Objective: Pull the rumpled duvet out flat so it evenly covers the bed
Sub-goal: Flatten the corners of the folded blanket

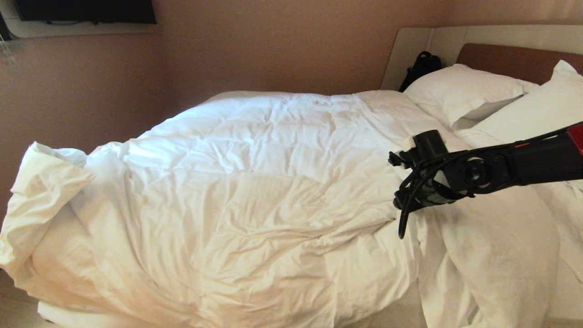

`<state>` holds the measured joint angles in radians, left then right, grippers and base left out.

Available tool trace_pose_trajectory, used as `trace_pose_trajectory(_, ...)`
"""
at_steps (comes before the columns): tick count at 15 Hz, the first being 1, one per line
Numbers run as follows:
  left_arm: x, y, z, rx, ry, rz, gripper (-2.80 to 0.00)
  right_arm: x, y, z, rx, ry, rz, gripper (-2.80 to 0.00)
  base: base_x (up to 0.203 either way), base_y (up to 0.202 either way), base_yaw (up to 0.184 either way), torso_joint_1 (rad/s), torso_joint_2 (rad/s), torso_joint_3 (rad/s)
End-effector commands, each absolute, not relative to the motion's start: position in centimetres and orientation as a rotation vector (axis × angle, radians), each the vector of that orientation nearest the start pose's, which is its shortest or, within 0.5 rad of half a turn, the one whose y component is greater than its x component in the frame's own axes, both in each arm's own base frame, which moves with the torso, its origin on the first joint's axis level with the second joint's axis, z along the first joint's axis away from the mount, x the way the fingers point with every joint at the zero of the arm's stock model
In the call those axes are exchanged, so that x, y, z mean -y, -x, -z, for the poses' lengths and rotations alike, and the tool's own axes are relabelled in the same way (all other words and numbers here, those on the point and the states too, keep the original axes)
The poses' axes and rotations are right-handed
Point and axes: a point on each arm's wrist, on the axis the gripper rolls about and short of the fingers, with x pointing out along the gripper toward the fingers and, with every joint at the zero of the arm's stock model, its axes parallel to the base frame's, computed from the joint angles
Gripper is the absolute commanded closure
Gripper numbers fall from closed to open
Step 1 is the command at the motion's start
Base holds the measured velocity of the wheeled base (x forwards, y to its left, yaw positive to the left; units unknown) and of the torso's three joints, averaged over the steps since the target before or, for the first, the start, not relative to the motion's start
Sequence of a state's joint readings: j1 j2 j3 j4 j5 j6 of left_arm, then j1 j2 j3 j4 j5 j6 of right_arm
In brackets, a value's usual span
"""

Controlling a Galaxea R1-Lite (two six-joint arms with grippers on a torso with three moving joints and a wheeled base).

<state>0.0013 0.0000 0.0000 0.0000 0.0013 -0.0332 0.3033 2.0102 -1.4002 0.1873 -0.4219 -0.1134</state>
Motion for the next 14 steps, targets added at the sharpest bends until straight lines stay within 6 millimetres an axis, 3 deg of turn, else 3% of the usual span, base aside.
trace_pose_trajectory(1, 0.00, 2.28, -7.55, 0.000, 0.034, -0.003, 0.00, -11.15, -37.32, -15.85, -0.753, 0.396, 0.064, -2.80, 0.000, 0.000, 0.000, 0.000, 0.00, 0.000)
trace_pose_trajectory(5, 0.00, 2.28, -7.55, 0.000, 0.034, -0.003, 0.00, -11.37, -38.32, -15.59, -0.740, 0.408, 0.129, -2.80, 0.000, 0.000, 0.000, 0.000, 0.00, 0.000)
trace_pose_trajectory(14, 0.00, 2.28, -7.55, 0.000, 0.034, -0.002, 0.00, -11.71, -37.97, -15.43, -0.728, 0.498, 0.292, -2.80, 0.000, 0.000, 0.000, 0.000, 0.00, 0.000)
